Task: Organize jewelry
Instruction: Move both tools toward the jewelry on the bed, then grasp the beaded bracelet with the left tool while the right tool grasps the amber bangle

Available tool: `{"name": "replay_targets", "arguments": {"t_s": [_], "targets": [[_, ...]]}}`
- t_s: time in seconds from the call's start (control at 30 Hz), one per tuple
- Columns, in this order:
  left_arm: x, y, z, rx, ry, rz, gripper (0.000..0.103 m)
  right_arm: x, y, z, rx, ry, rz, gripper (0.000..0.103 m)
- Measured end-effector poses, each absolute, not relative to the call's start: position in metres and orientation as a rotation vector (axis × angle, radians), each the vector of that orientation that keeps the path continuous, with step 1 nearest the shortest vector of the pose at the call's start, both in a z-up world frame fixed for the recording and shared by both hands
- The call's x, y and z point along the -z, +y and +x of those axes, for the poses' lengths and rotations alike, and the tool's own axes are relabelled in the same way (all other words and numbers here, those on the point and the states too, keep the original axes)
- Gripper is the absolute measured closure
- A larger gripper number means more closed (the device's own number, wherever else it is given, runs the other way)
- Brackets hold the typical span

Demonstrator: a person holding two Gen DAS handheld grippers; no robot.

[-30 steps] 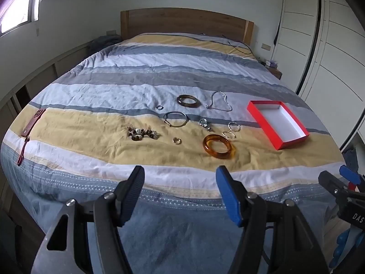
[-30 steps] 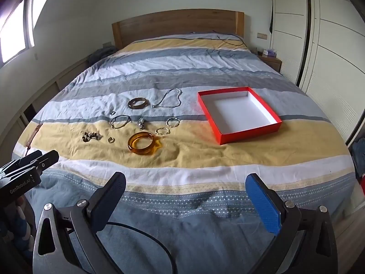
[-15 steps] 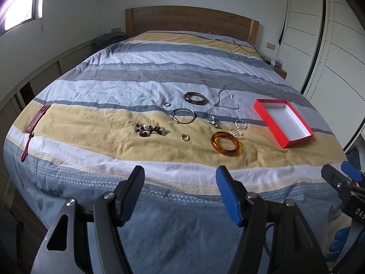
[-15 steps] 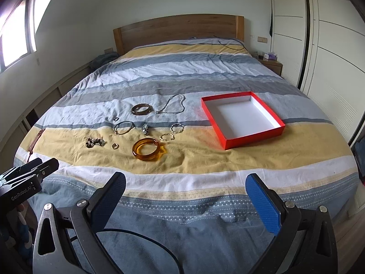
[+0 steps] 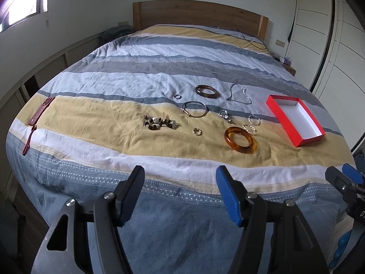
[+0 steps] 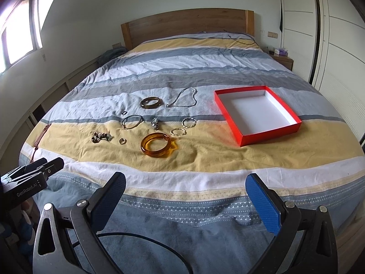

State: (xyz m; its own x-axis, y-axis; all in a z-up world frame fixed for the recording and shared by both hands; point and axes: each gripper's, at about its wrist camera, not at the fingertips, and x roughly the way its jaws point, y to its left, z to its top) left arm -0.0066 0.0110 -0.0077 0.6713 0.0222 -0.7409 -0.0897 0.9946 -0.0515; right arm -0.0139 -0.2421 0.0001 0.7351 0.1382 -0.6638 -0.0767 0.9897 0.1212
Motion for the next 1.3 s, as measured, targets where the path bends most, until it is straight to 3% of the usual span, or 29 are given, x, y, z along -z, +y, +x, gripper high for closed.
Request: {"name": "replay_targets", "arguments": {"t_s": [0.73, 1.03, 1.3], "targets": [[0.040, 0.033, 0.006, -0.128, 0.897, -0.084, 0.040, 0.035, -0.234, 0.020, -0.202, 0.803, 0.136, 0.002], [0.049, 0.053, 0.020, -0.159, 0.937, -0.109, 0.040, 0.053, -0.232, 0.036, -0.239, 0.863, 0.175, 0.020], [0.052, 0.078, 0.046, -0.157, 0.954, -0.165, 0.040, 0.061, -0.232, 0.059, -0.260, 0.917, 0.206, 0.043]]}}
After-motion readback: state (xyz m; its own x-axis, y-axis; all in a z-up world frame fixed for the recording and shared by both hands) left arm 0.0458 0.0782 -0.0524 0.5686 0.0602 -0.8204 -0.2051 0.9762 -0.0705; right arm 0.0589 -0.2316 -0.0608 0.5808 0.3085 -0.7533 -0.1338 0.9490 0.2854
